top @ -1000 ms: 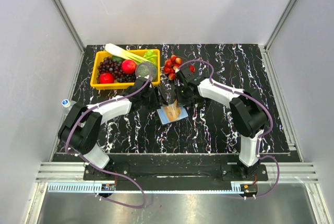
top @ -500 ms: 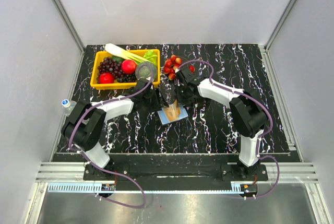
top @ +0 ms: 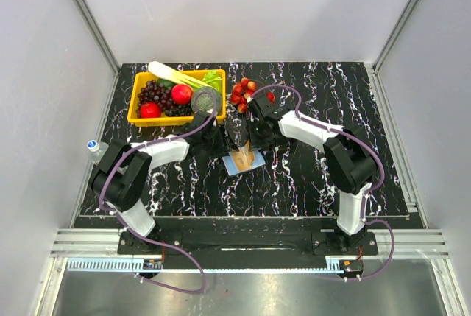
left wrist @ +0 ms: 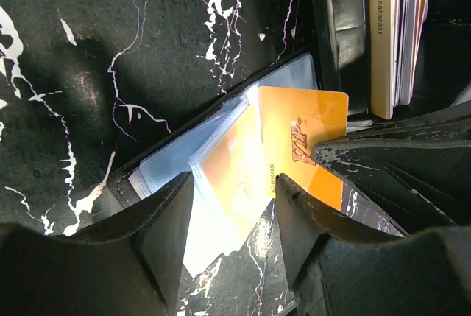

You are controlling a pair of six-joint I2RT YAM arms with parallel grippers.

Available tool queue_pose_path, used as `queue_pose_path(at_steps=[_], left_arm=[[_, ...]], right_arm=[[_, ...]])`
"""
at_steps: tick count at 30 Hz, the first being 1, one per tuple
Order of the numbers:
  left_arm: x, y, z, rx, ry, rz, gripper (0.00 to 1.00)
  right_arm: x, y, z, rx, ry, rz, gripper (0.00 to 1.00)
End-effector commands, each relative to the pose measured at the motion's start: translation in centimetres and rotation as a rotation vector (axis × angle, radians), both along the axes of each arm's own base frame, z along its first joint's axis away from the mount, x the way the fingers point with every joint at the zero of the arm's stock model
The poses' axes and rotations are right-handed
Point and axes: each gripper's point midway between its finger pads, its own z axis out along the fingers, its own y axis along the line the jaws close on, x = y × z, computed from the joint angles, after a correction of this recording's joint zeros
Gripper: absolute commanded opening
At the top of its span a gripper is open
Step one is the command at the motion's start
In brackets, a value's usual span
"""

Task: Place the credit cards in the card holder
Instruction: Insert the credit card into the card holder.

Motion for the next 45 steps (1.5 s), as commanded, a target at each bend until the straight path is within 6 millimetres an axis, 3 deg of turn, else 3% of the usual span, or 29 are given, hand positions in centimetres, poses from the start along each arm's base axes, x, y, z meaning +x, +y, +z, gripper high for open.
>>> queue_pose_path(at_steps=[1,13,33,45], left_arm=[[0.7,-1.0,1.5,-0.05,-0.046,-0.012,0.52],[0.5,0.7,1.5,0.034,-0.041,0.025,0.51],[0.8,-0.5,3.3,-0.048,-0.084,0.008,0.51],[1.1,-1.4,2.0,-0.075,-0.06,-0.001,0.51]], right_arm=[[-0.4,0.3,-0.5,-0.014,0.013,0.03,0.0],[-0.4,0.2,-0.4,-0.019,0.014,0.032,0.0],[-0.3,0.1,-0.6,-0.027,0.021,0.035,0.0],[-0.4,0.2,-0.6,-0.024,0.022,0.037,0.0]])
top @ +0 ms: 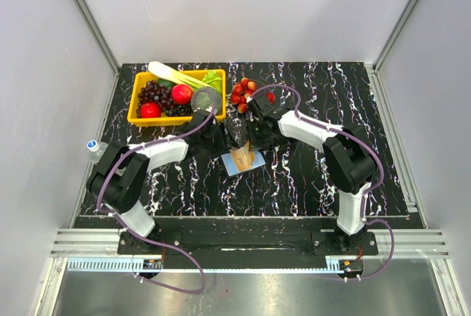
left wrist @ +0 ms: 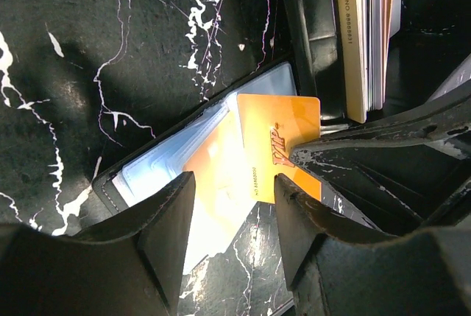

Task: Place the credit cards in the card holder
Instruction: Insert the credit card into the card holder.

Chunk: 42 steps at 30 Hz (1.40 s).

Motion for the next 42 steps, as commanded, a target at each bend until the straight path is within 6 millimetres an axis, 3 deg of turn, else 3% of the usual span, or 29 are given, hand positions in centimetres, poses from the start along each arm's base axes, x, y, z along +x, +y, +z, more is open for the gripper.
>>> queue_pose_path(at_steps=[1,12,21,42], left_arm=[[0.6,-1.0,0.6,-0.043,-0.025,-0.012,0.51],[0.7,0.0,1.8,-0.009,-0.067,0.013,0.51],[0.2,0.3,0.7,0.027,-0.027,0.012,0.51],[0.6,-0.8,0.3,-0.001,-0.014,-0.009,0.51]], right_arm=[[-0.5,0.1,-0.6,-0.023,0.022,0.026,0.0],[-0.6,0.1,-0.7,-0.022,0.029,0.029,0.0],[-0.6,0.2,-0.5,-0.019,0.025,0.031,0.0],[-0.6,0.3,-0.5,-0.015,0.027,0.038,0.0]])
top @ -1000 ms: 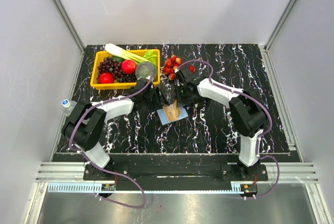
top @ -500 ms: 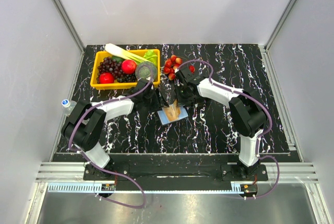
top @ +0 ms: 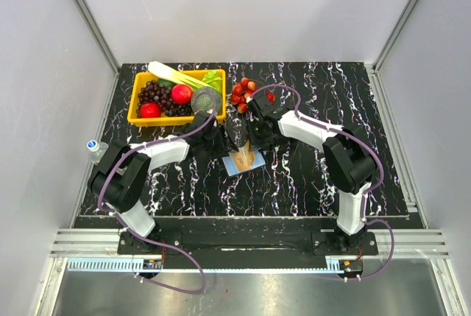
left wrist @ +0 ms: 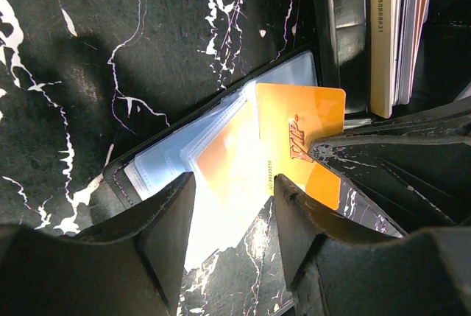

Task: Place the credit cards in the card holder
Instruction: Insert the credit card into the card holder.

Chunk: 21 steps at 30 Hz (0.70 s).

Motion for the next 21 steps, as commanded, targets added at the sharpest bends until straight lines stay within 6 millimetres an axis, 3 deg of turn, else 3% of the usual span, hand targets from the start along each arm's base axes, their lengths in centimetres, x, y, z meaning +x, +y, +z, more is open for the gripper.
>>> queue_pose_path(at_steps=[1,16,19,21], left_arm=[[1.2,-1.2,1.3,-0.036,-0.048,-0.014,0.51],[1.8,-2.4,3.1,-0.101,-0.102,-0.043,0.49],[1.9,-2.6,3.6,-0.111,-0.111,-0.052,0.45],[1.9,-2.9,4.1,-0.121,-0.116,-0.063,0.42]], right_arm=[[-0.6,0.3,-0.5,-0.014,0.028,0.034,0.0],[-0.5,0.2,-0.4,-0.017,0.021,0.037,0.0],[-0.3,0.1,0.2,-0.014,0.004,0.034,0.0],[0.0,0.1,1.6,-0.008,-0.031,0.027,0.0]])
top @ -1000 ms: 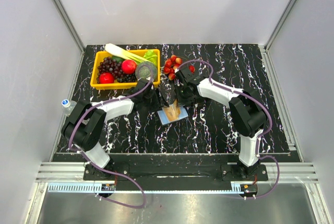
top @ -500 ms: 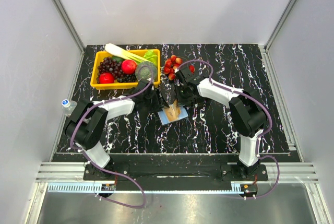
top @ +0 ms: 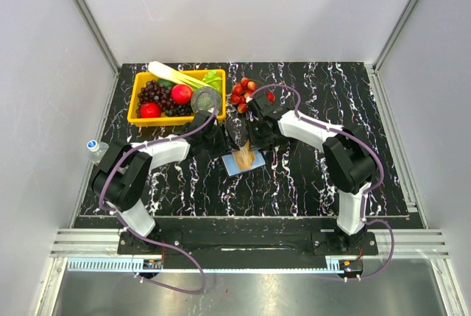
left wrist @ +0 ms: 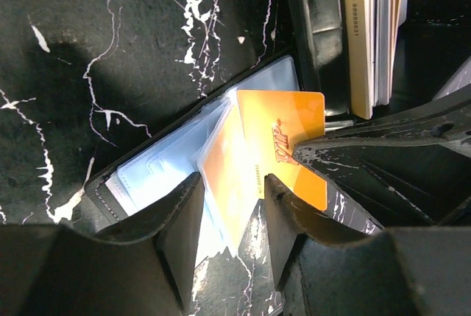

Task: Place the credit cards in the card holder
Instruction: Insert the credit card into the card holder.

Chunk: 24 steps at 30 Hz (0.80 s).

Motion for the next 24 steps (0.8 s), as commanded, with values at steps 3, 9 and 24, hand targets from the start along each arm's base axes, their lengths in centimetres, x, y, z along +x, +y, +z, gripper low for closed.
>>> queue_pose_path(at_steps=[3,9,24], left_arm=[[1.8,-2.4,4.1,-0.095,-0.102,-0.049,0.4],[2.1,-2.7,4.7,-0.103,-0.115,-0.052,0.38],[3.2,-5.8,4.0,-0.121,-0.085,-0.102,0.43]], right_arm=[[0.8,-0.3,4.0,-0.01,-0.103,0.009,0.0],[1.3,-0.8,7.0,-0.005,-0.17,0.005,0.0],[1.3,-3.3,9.8,-0.04,-0.263,-0.091,0.0]])
